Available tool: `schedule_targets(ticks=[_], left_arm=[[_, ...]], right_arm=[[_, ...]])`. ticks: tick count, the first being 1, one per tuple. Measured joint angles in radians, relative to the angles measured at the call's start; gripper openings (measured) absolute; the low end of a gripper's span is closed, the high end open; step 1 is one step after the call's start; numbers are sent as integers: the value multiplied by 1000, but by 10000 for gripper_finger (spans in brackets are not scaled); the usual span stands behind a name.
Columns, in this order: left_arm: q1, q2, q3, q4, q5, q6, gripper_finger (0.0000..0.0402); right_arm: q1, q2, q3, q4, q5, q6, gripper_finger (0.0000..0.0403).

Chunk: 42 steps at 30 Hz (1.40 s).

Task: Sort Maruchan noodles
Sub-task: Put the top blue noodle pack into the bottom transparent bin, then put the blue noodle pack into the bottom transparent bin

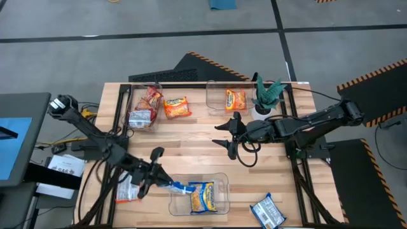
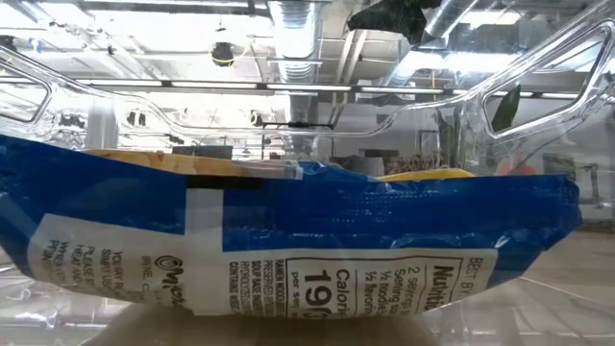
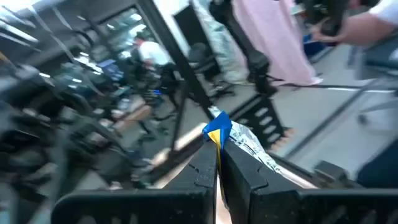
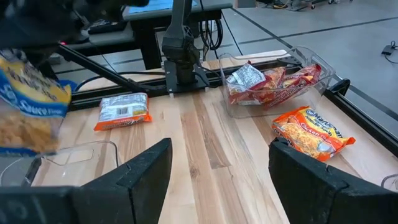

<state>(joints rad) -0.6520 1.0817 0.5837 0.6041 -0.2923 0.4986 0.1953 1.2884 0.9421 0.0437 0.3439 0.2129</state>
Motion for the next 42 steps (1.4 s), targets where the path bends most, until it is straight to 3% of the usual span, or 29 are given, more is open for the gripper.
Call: schedule_targets(ticks=[8,17,21,26,35,38,42], left_arm=[[43,115,-2,95,175,-75,0],[75,353,-2,290,181,-72,1],[100,386,-2,330,183,-103,21],[117,375,-2,336,244,-148,89],[118,343,-1,316,234,-168,222],[118,246,-1,238,207,-125,239],[133,57,-1,47,124,-92,243]], right_arm=[[0,0,0,0,-1,0,285],[-1,0,0,5,-1,-1,285],[3,0,0,4,-1,4,285],[8,0,1,1,-3,15,285],[8,-16,1,-16,-5,24,285],[8,-40,2,-48,-23,73,285],[19,-99,2,-160,-129,199,285]])
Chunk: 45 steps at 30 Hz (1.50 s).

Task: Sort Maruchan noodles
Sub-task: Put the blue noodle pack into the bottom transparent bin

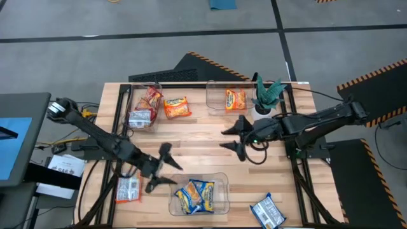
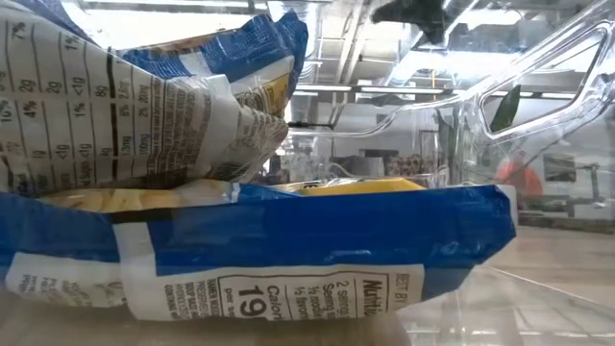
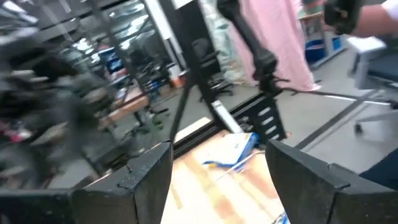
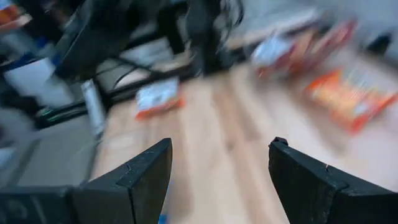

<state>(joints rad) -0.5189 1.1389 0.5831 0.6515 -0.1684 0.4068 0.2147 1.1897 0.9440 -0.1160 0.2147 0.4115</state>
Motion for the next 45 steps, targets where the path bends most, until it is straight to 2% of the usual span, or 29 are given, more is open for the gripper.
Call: schedule_targets(ticks=[3,7,11,19,24,27,33,39,45], left_arm=[[26,-117,0,-124,16,-42,244],[56,-214,0,-231,59,-96,244],[62,-260,0,-287,54,-103,244],[62,-269,-1,-327,25,-95,244],[62,-269,-1,-334,25,-95,244],[62,-269,-1,-334,25,-95,244],[62,-269,-1,-333,-3,-90,244],[62,-269,-1,-333,-9,-87,244],[62,-269,-1,-346,-9,-87,244]], right_arm=[[39,-27,0,-148,-69,126,285],[130,-29,0,-308,-107,331,285],[274,13,0,-401,-150,645,285],[618,169,0,-422,-173,1340,285],[744,301,0,-422,-173,1642,285],[781,368,3,-404,-194,1722,285],[807,468,86,-455,-199,1769,285],[778,557,161,-559,-267,1757,285],[726,610,172,-572,-300,1707,285]])
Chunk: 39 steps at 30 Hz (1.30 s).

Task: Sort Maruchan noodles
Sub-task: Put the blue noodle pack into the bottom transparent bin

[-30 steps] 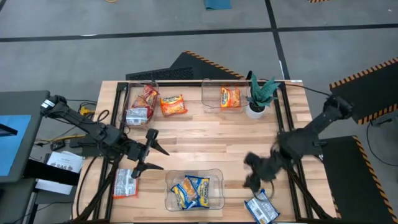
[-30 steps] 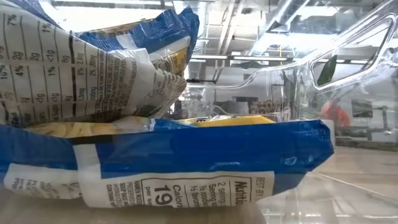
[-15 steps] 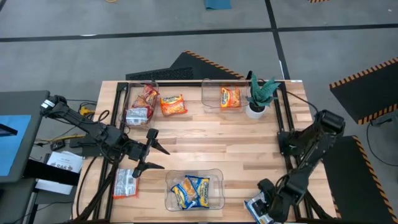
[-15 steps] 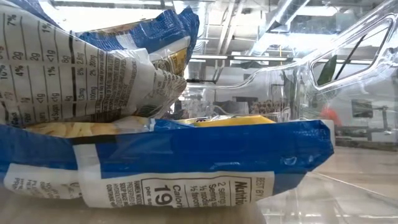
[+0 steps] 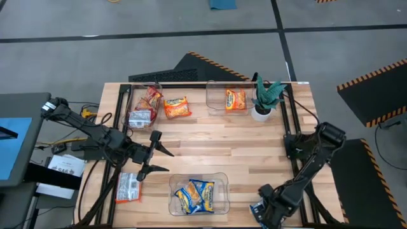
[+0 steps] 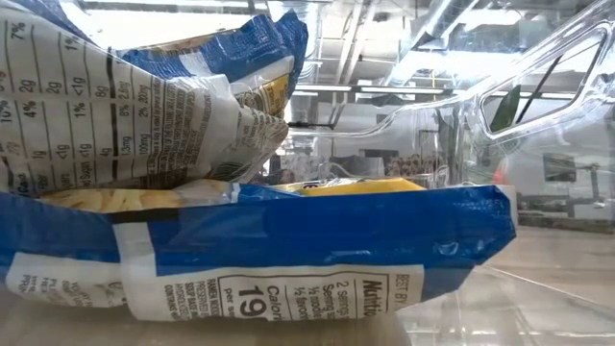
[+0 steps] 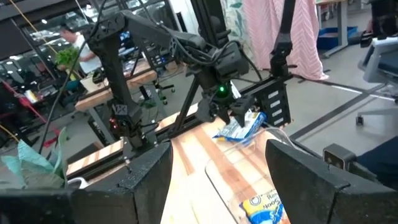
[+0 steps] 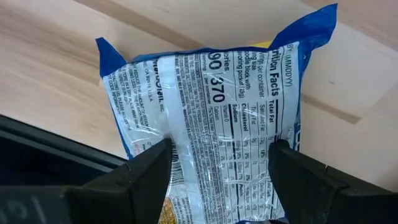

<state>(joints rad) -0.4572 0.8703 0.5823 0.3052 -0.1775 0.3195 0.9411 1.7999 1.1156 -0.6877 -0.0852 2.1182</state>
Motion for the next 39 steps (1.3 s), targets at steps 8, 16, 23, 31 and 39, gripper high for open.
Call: schedule_targets(ticks=[8,16,23,31,39], left_arm=[[0,0,0,-33,-26,0,244],[0,0,0,-47,-34,0,244],[0,0,0,-49,-47,0,244],[0,0,0,-55,-47,-1,244],[0,0,0,-55,-47,-19,244]], right_arm=[[-125,4,0,-111,164,-187,285],[-309,8,-4,-259,349,-468,285],[-410,-17,8,-352,394,-749,285],[-434,-103,19,-414,482,-710,285],[-418,-95,20,-408,446,-574,285]])
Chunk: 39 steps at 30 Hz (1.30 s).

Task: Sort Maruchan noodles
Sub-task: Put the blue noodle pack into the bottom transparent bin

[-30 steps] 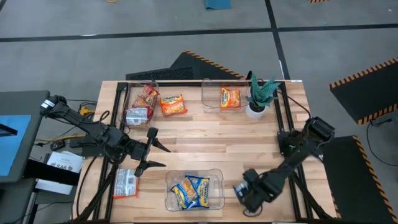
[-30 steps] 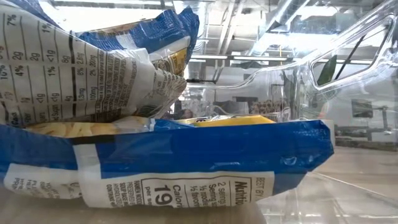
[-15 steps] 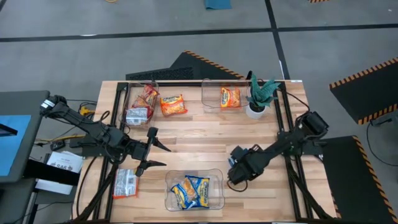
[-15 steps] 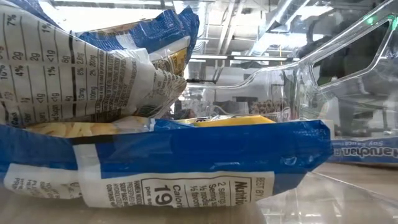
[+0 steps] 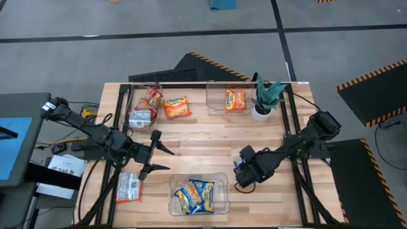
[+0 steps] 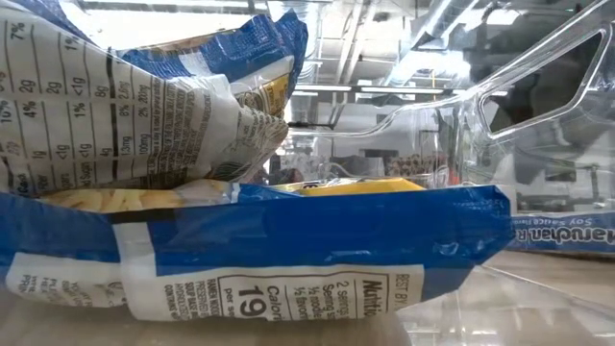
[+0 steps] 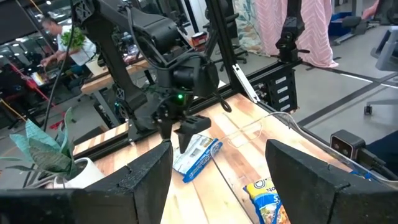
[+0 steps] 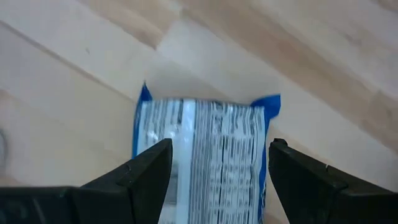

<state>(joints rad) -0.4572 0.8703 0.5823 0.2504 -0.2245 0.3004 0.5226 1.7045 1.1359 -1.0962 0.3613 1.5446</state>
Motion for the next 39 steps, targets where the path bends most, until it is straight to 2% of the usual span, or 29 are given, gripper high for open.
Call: schedule_targets(ticks=[5,14,16,20,23,34,37,39], left_arm=[[0,0,0,0,0,0,244],[0,0,0,0,10,-1,244],[0,0,0,0,10,-2,244],[0,0,0,-2,11,-2,244],[0,0,0,-6,11,1,244],[-1,-1,-1,-16,10,3,244],[-1,-1,-1,-18,10,3,244],[-1,-1,-1,-20,10,3,244]], right_arm=[[21,-7,-8,-9,-55,23,285],[16,-102,-7,1,-84,-1,285],[7,-83,-23,59,-122,-27,285],[-18,4,-125,313,-239,-78,285],[-30,52,-153,372,-289,-91,286],[-42,39,-156,339,-265,-65,282],[-41,50,-152,331,-257,-69,262],[-41,59,-150,326,-255,-67,233]])
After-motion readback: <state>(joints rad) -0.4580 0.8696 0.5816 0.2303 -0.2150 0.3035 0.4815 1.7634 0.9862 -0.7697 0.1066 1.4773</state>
